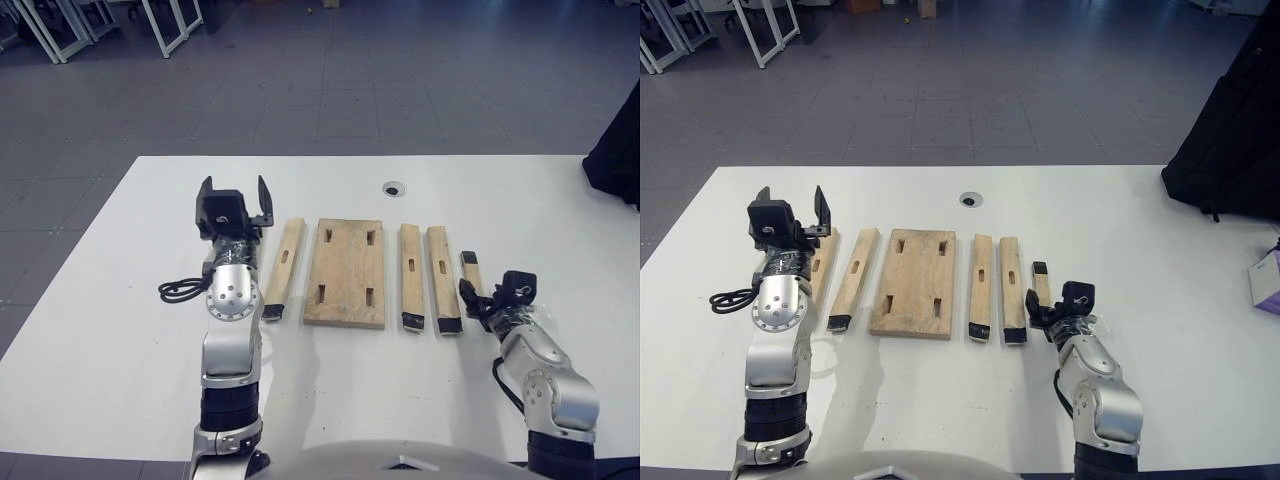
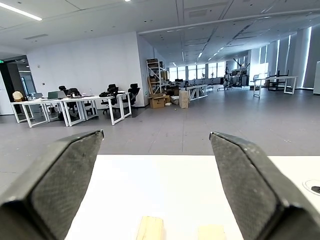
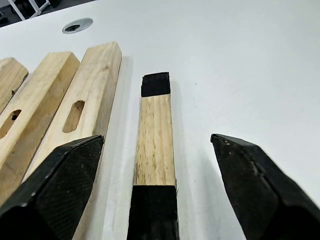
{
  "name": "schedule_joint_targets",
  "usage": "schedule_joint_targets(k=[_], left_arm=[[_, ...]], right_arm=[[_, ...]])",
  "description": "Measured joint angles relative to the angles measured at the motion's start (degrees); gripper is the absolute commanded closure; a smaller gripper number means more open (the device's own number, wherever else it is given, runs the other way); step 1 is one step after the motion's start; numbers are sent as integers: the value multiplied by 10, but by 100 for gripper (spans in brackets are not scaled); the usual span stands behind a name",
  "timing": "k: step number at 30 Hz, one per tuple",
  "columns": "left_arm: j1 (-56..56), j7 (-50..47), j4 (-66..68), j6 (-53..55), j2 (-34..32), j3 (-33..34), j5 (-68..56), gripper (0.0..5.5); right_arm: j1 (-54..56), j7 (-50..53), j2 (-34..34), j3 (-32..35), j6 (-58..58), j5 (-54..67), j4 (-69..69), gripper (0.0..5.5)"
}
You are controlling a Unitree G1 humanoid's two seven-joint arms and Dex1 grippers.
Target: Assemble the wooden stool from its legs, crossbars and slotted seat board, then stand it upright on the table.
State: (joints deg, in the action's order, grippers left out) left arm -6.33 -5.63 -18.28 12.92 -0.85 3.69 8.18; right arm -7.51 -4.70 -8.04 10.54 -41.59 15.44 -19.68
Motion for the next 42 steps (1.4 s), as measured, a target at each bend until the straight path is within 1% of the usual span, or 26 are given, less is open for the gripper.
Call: schedule_joint_targets(k=[2,4,11,13,15,18,21,22,24,25,27,29,31,32,35,39,42], left_arm=[[0,0,0,1,1,-1,0,156],[0,-1,0,1,5,-3,0,156],[0,-1,0,1,7,4,-1,156],[-1,-2,4,1,6,6,-1,156],[-2,-1,18,1,5,6,-1,156],[-5,-1,24,0,10,12,-23,156],[-21,10,23,3,36,46,-112,156],[-30,27,23,4,39,61,-154,156],[-44,79,21,10,42,79,-255,156],[-55,112,20,31,43,87,-317,156],[-58,175,16,74,42,92,-422,156],[-56,252,15,143,32,99,-563,156],[-55,302,12,235,3,105,-707,156],[-50,313,4,272,-8,104,-757,156],[-19,301,-8,331,-22,82,-825,156],[3,300,-3,348,-59,58,-803,156],[2,295,2,338,-59,56,-798,156]], right_arm=[[-1,-8,-20,-18,-6,-13,4,157],[4,-7,-32,-23,-15,-22,10,191],[16,-2,-38,-10,-37,-21,29,337],[20,-4,-39,-9,-39,-19,34,390],[25,-9,-47,-17,-38,-23,40,421],[35,-25,-61,-43,-26,-35,49,424],[73,-35,-70,-51,1,-48,87,424],[87,-55,-88,-62,36,-64,92,424],[152,-119,-118,-56,104,-43,73,424],[199,-151,-125,-50,130,-18,51,424],[239,-182,-125,-52,151,6,25,424],[249,-209,-119,-87,165,6,15,424],[252,-249,-96,-166,191,5,-1,424],[254,-269,-81,-196,204,8,-13,424],[253,-289,-77,-224,224,16,-23,424],[251,-286,-73,-234,230,4,-23,424],[246,-300,-81,-245,230,4,-23,424]])
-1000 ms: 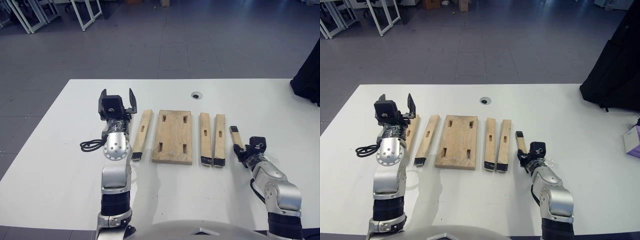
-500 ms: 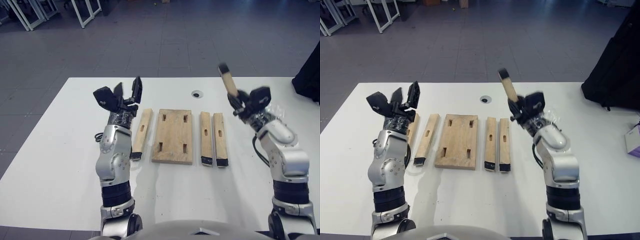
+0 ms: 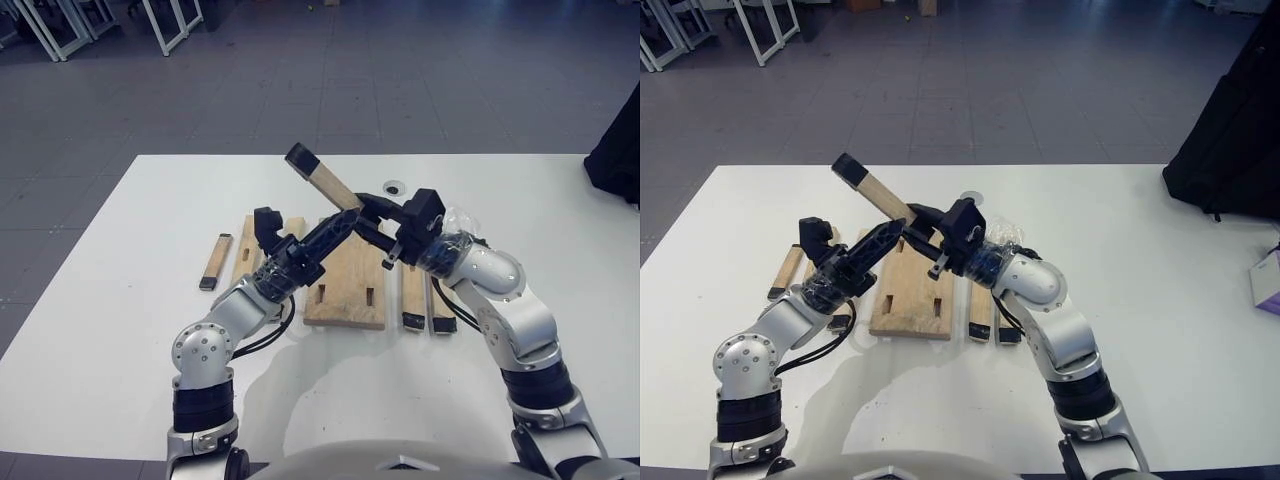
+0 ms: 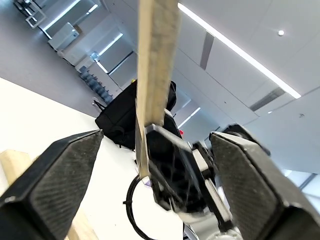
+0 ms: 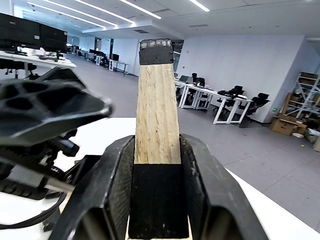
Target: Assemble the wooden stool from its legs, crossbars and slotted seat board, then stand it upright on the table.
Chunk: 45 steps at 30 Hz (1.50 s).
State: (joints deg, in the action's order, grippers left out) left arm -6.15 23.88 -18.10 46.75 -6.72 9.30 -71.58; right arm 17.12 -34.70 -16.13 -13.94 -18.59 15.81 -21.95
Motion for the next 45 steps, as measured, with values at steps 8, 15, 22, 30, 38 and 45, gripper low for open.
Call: schedule_joint_targets(k=[8,15,22,30,38,45], left_arm=[[33,4,-23,-32,21,-13,0,156],[34,-8,-22,-78,29,-5,26,174],[33,-22,7,-99,30,-4,50,277],[26,-45,22,-106,38,-5,55,399],[15,-50,27,-113,47,-8,67,505],[15,-46,32,-133,52,-5,96,506]], right_arm=[[-13,-46,-53,-20,54,-44,17,424],[-25,-59,-68,-20,71,-55,25,424],[-25,-62,-70,-20,76,-67,31,424],[-31,-59,-70,-21,104,-89,43,424],[-35,-58,-70,-30,113,-107,52,424],[-35,-51,-69,-27,101,-111,56,313]])
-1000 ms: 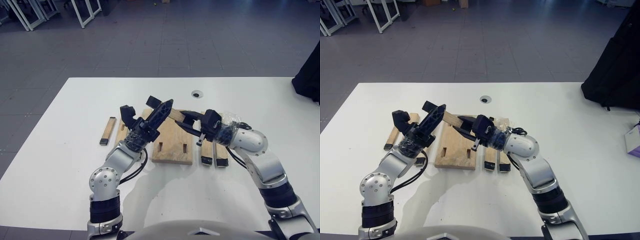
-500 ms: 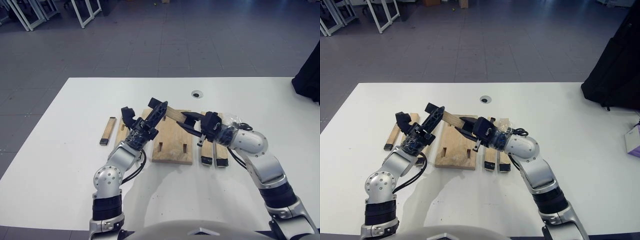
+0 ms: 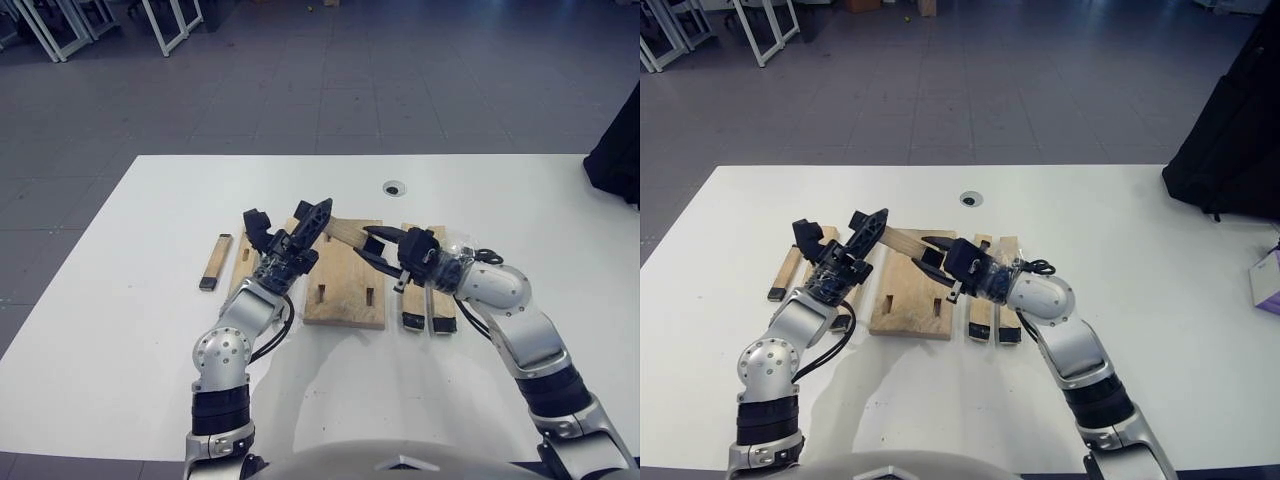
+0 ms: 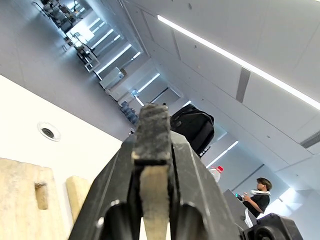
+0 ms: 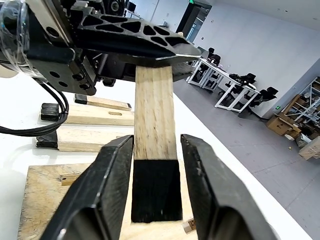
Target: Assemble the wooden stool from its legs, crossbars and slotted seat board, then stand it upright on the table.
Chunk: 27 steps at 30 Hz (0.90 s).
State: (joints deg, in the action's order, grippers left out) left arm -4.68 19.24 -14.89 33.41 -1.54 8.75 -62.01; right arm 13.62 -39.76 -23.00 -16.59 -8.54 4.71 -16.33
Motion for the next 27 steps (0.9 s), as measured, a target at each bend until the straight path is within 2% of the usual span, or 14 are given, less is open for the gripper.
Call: schedule_joint_targets(k=[3,5,10,12,15,21,27], left_arm=[[-2,-20,8,-16,-5,12,33,506],[-3,-49,7,-31,-27,49,55,506],[-41,-139,11,-71,-150,160,156,506],[-56,-150,39,-67,-177,161,191,506],[-61,-162,68,-45,-179,137,226,506],[-61,-175,106,-47,-180,88,324,506],[-61,-173,114,-51,-173,84,349,506]], right_arm=[[0,9,5,9,-34,7,-1,254],[5,23,9,23,-64,15,-5,209],[23,92,12,30,-66,-46,0,117],[11,117,24,25,-75,-58,-2,69],[-6,135,48,18,-109,-56,-14,16],[-31,145,63,-8,-126,-69,-28,16],[-33,143,63,-12,-132,-72,-32,16]])
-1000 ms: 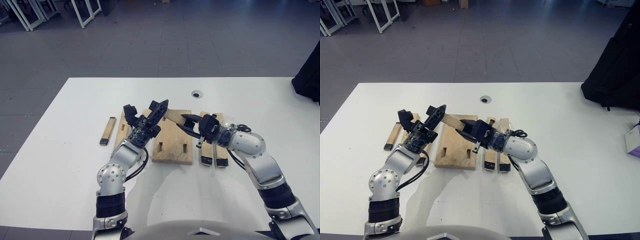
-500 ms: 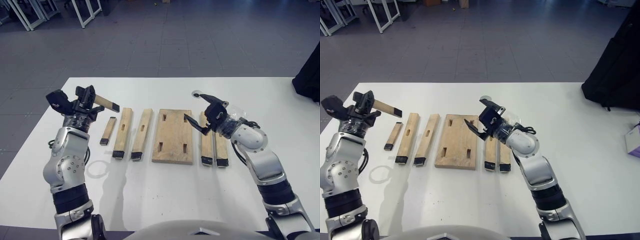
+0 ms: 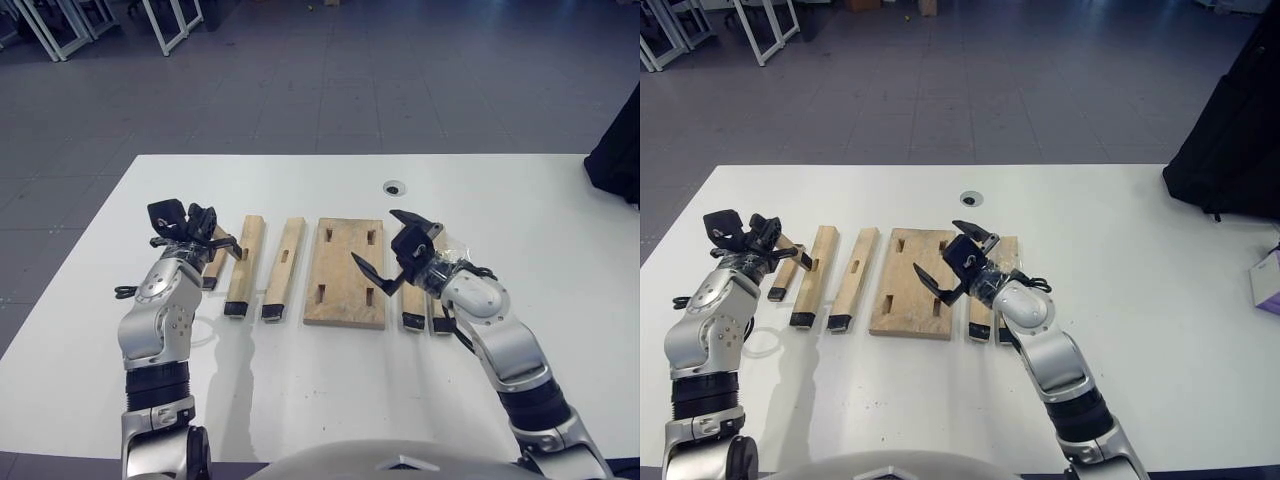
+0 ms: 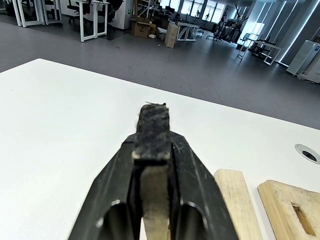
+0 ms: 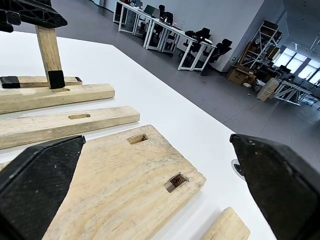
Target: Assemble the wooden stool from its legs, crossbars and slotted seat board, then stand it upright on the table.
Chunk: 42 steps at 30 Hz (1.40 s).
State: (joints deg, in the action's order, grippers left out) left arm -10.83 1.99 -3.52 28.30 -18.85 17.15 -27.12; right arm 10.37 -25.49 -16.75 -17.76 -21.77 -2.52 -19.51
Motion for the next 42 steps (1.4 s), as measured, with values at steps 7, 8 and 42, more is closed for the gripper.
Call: schedule_joint_targets(k=[7,8,42], left_arm=[[0,1,-20,-7,18,11,-6,506],[0,1,-20,-5,21,8,-1,506],[33,-17,-91,100,37,-23,72,506]], right_arm=[[-9,-5,-4,-2,-11,-1,-3,16],[-9,-5,-4,-2,-13,-1,-3,16],[-8,-4,-21,18,-47,-2,-31,16]])
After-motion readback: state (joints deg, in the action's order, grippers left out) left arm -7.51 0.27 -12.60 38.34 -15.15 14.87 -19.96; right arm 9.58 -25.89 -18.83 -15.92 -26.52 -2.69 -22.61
